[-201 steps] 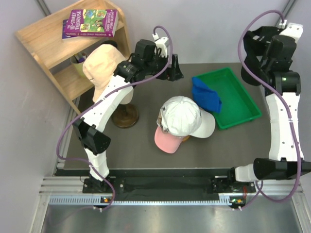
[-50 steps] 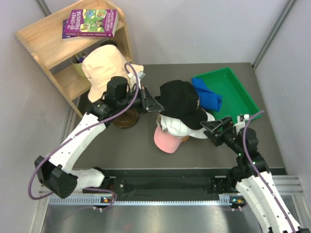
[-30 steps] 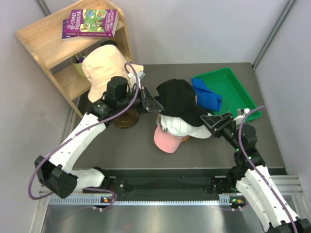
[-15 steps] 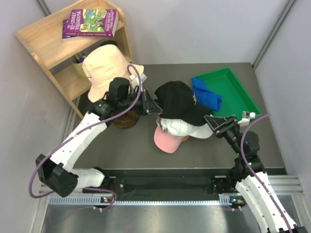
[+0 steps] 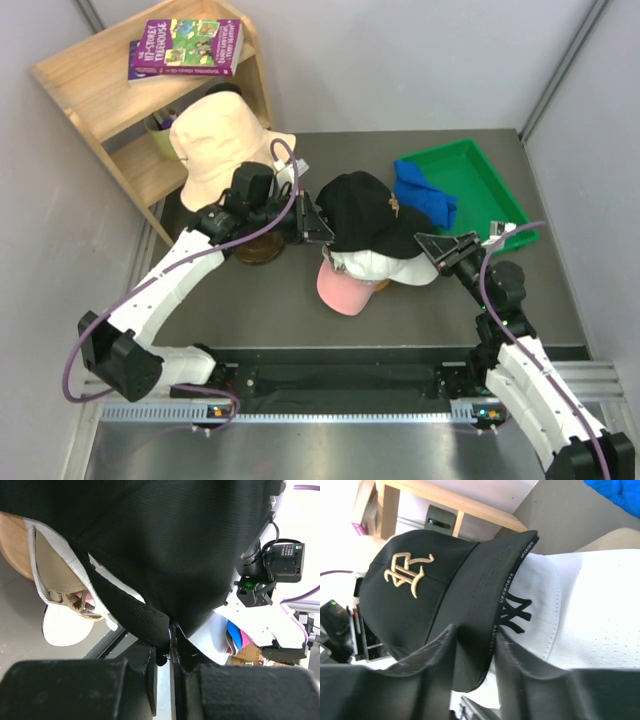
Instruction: Stack the hats
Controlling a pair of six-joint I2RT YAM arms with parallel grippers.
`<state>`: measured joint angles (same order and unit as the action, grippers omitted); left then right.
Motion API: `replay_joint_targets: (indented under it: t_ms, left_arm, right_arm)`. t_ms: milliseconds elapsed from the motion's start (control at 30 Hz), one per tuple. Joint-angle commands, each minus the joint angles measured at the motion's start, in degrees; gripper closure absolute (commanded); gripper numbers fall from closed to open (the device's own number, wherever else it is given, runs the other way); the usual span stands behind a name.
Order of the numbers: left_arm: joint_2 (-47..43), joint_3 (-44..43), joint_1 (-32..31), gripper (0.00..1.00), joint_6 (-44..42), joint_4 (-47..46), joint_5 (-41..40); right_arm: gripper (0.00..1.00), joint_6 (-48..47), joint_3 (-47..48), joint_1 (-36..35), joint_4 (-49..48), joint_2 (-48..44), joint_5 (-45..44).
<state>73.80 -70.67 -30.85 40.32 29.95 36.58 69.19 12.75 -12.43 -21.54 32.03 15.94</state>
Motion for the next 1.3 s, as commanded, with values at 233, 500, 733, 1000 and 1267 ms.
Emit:
replay_joint_targets:
  t_ms: [233, 500, 733, 1000, 1267]
  left_arm:
    - [0.2, -3.2, -0.4, 0.69, -0.5, 1.2, -0.9]
    - [-0.5, -10.1, -0.4, 0.36, -3.3, 8.4, -4.1]
    - [-0.8, -11.3, -0.4, 0.28, -4.7, 9.9, -6.2]
    - [-0.5, -9.9, -0.4, 0.28, -5.1, 8.5, -7.5]
    - [2.0, -9.0, -0.4, 0.28, -6.4, 6.0, -8.8]
  right_arm:
    - [1.0, -2.8, 2.2, 1.6, 12.0, -11.5, -0.3]
    - [1.0, -1.9, 2.5, 2.4, 17.2, -16.2, -1.4]
    - [1.0, -1.2, 4.9, 2.6, 23.0, -19.9, -2.1]
    - [1.0, 0.2, 3.0, 2.7, 32.7, -29.4, -5.5]
    - [1.0, -4.9, 1.4, 2.7, 42.7, -31.9, -7.0]
